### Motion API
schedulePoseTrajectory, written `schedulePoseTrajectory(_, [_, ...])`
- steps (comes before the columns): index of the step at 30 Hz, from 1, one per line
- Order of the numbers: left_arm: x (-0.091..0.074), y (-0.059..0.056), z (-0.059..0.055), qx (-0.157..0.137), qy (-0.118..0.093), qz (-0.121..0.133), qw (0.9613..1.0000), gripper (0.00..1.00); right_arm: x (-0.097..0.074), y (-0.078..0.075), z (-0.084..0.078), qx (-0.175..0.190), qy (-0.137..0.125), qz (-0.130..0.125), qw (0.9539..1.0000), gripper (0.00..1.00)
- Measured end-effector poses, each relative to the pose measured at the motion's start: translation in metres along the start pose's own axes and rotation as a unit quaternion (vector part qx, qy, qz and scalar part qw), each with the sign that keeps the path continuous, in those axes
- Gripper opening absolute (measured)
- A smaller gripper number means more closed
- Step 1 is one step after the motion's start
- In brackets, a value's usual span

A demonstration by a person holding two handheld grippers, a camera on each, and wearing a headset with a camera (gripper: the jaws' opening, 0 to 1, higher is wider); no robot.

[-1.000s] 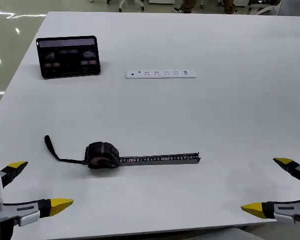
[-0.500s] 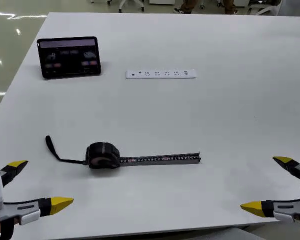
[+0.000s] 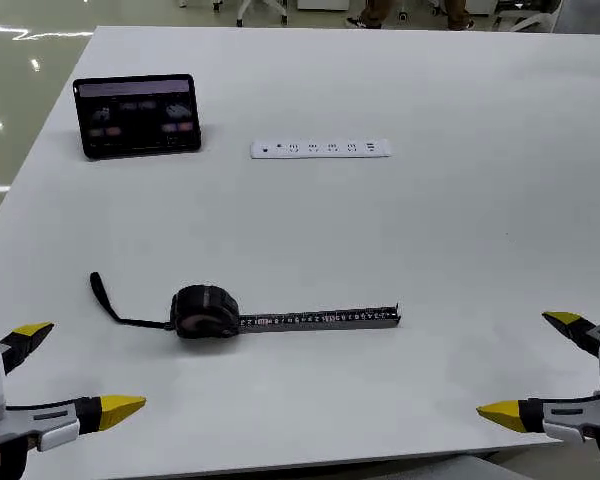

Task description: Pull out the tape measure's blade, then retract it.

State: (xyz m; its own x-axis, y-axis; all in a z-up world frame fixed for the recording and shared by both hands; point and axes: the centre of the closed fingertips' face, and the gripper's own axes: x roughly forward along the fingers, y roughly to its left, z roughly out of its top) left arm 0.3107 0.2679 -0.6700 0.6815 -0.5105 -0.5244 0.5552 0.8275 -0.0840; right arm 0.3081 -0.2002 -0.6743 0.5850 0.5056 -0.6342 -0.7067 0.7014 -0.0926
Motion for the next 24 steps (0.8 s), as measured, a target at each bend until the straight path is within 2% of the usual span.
schedulePoseTrajectory(5, [0.002,0.001,0.003,0.001,-0.001,0.005,1.0,1.0,0.0,-0.001,0.007,-0.005,-0.002,0.002,1.0,1.0])
schedulePoseTrajectory(8, [0.006,-0.007,0.007,0.002,0.0,-0.006,1.0,1.0,0.001,-0.004,0.013,-0.006,-0.005,0.003,1.0,1.0])
schedulePoseTrajectory(10, [0.011,-0.011,0.007,0.001,0.017,-0.011,0.9998,1.0,0.002,-0.005,0.018,-0.01,-0.007,0.004,0.9999,1.0])
schedulePoseTrajectory(12, [0.016,-0.014,0.014,0.0,0.016,-0.013,0.9998,1.0,0.005,-0.005,0.021,-0.017,-0.003,0.01,0.9998,1.0])
schedulePoseTrajectory(14, [0.021,-0.018,0.024,-0.026,0.009,-0.018,0.9995,0.97,0.007,0.0,0.022,-0.023,0.006,0.022,0.9995,1.0])
schedulePoseTrajectory(16, [0.026,-0.021,0.033,-0.031,0.0,-0.017,0.9994,0.97,0.01,0.003,0.023,-0.035,0.013,0.031,0.9988,1.0])
schedulePoseTrajectory(22, [0.042,-0.025,0.041,-0.029,0.009,-0.008,0.9995,0.99,0.016,0.004,0.029,-0.05,0.02,0.044,0.9975,1.0])
schedulePoseTrajectory(24, [0.048,-0.028,0.043,-0.038,0.014,-0.01,0.9991,0.99,0.018,0.005,0.033,-0.054,0.021,0.049,0.9971,1.0])
